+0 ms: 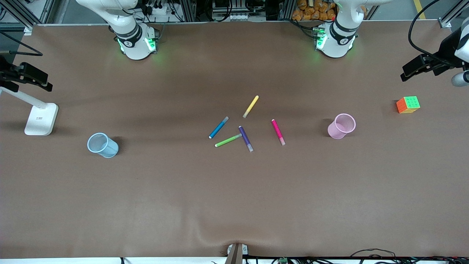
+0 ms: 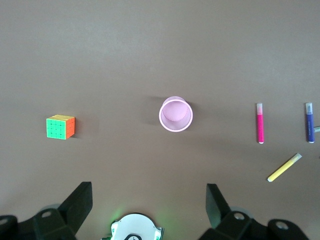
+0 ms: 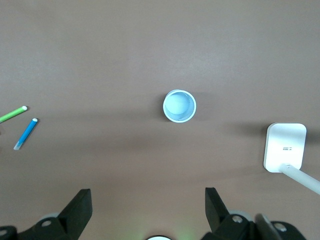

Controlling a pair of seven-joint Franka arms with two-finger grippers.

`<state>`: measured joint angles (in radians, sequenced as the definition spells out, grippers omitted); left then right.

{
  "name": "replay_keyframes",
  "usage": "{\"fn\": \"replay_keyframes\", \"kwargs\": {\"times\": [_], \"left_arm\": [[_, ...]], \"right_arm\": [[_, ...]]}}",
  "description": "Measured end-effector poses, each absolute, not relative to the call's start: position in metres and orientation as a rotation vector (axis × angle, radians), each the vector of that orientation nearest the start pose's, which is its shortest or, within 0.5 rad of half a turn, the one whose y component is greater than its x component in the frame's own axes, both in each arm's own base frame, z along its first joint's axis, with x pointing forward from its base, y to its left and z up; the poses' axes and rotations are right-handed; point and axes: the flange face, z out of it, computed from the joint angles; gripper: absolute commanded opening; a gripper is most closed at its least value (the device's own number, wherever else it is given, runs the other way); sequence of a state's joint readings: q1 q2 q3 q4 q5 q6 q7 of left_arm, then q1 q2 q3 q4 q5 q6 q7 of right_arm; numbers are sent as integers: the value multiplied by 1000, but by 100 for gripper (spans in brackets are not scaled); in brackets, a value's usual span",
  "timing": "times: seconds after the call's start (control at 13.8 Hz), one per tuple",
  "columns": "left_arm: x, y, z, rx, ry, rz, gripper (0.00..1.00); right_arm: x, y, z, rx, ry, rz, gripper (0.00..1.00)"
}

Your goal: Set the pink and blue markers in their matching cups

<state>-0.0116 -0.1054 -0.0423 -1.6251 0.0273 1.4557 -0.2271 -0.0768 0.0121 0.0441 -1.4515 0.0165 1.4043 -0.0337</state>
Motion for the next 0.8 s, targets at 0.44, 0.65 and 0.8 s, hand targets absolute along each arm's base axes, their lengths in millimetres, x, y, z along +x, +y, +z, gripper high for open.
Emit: {"fn": "replay_keyframes", "kwargs": {"times": [0.44, 0.65, 0.8], "left_arm": [[513, -29, 636, -3085, -259, 123, 100], [513, -31, 637, -3086, -253, 122, 100], [513, -32, 638, -3086, -251, 118, 100]], "right_arm": [[540, -16, 659, -3121, -5, 93, 100], [540, -16, 658, -3121, -6, 103, 100], [540, -16, 658, -3121, -6, 105, 100]]}}
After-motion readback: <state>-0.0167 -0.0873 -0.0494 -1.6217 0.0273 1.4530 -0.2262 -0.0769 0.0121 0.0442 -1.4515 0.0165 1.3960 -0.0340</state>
